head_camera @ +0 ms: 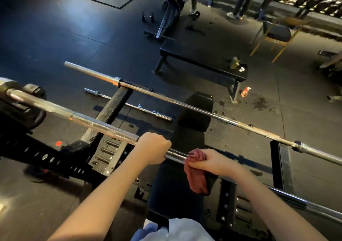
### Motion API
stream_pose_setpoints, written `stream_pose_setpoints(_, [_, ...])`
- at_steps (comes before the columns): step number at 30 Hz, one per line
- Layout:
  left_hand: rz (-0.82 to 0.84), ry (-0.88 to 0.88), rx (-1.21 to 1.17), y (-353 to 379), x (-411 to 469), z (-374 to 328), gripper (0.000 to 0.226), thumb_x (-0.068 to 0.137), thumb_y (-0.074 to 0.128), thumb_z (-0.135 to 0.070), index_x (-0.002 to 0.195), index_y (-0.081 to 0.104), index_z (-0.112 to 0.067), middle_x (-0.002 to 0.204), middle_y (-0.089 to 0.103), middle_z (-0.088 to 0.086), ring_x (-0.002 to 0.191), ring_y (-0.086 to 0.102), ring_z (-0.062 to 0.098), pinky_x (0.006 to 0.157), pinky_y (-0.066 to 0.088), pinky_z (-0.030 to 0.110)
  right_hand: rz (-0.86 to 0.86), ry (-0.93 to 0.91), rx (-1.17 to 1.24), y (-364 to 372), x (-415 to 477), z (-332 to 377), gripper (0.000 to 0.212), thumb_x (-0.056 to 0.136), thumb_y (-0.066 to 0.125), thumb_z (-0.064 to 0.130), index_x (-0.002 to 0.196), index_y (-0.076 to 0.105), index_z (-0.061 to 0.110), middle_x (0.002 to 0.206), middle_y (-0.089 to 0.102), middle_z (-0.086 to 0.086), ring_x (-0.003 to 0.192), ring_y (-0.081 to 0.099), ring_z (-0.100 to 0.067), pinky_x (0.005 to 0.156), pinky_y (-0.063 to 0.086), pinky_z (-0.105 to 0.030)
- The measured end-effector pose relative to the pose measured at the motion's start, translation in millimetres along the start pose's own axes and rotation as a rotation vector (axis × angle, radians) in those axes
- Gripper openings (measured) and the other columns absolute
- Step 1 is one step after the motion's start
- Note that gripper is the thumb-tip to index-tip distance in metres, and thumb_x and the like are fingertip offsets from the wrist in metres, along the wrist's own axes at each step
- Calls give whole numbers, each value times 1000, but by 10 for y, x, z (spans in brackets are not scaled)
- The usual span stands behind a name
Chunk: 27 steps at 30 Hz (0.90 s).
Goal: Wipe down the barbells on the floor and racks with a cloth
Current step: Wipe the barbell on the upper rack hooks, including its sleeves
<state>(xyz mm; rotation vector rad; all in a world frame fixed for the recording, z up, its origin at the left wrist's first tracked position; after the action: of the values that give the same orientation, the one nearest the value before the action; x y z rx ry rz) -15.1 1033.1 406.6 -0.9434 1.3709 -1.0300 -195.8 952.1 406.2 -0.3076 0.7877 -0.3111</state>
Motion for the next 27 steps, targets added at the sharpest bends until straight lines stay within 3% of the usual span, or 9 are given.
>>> stream_pose_setpoints(3, [-10,-11,-4,-11,3,-11,16,92,54,-28,101,57,-16,77,49,-4,69,49,16,62,40,28,95,34,168,-150,-31,-61,10,95,57,29,102,62,35,102,68,11,96,64,-2,90,48,-19])
stream_pose_setpoints(9, [-23,-49,20,10,-9,-2,14,91,50,-25,99,56,-15,82,59,0,72,58,21,59,38,30,50,-16,49,36,232,91,10,91,61,40,99,65,35,103,68,9,99,63,-8,97,46,-30])
stream_pose_setpoints(13, [-28,-70,17,19,-2,-18,13,91,50,-27,93,56,-16,72,49,-5,63,47,16,58,35,28,215,-76,191,-183,42,-107,26,93,61,19,117,62,28,105,71,5,101,66,-6,92,48,-22])
stream_pose_setpoints(14, [-32,-73,23,24,0,-18,13,91,50,-28,92,56,-16,71,48,-6,62,46,15,57,34,27,204,-89,190,-191,8,-138,27,92,63,18,117,63,29,104,72,6,99,66,-5,89,49,-21])
stream_pose_setpoints(17, [-27,-79,41,38,11,-26,13,91,49,-28,90,55,-15,69,46,-7,61,45,15,56,32,26,-80,-105,67,-37,76,-127,8,91,64,33,96,69,31,92,72,6,88,67,-7,87,52,-29])
stream_pose_setpoints(19, [-3,-81,42,30,13,-32,10,91,50,-26,87,49,-17,69,44,-6,63,45,15,57,33,27,-185,-80,-21,74,146,-53,21,86,63,49,96,69,31,91,70,7,87,65,-6,85,53,-31])
stream_pose_setpoints(21, [0,-79,39,26,9,-33,9,91,51,-26,89,50,-17,70,45,-5,64,46,15,59,35,26,-143,-78,-44,68,153,-41,25,86,63,49,100,69,30,94,71,7,91,65,-7,88,53,-32])
stream_pose_setpoints(24, [-13,-76,39,41,1,-18,14,91,51,-29,93,54,-16,70,47,-6,62,46,14,56,33,25,59,-123,106,-115,17,-70,21,93,61,24,113,65,31,106,69,8,101,64,-2,94,49,-24])
stream_pose_setpoints(27, [-35,-64,47,61,3,-2,14,90,51,-30,92,54,-16,71,49,-5,59,47,16,54,33,27,72,-121,111,-117,-74,-39,23,88,69,21,105,64,37,99,69,13,92,64,3,80,48,-13])
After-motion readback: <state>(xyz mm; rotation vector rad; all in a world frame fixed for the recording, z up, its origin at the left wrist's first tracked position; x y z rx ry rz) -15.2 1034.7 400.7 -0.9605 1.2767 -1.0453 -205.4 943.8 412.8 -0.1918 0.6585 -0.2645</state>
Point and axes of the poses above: each hand's wrist, its own x-axis towards the middle knuckle, its own y-axis out of the palm, z = x × y, the point moved 2 cm from there along x, towards the middle knuckle
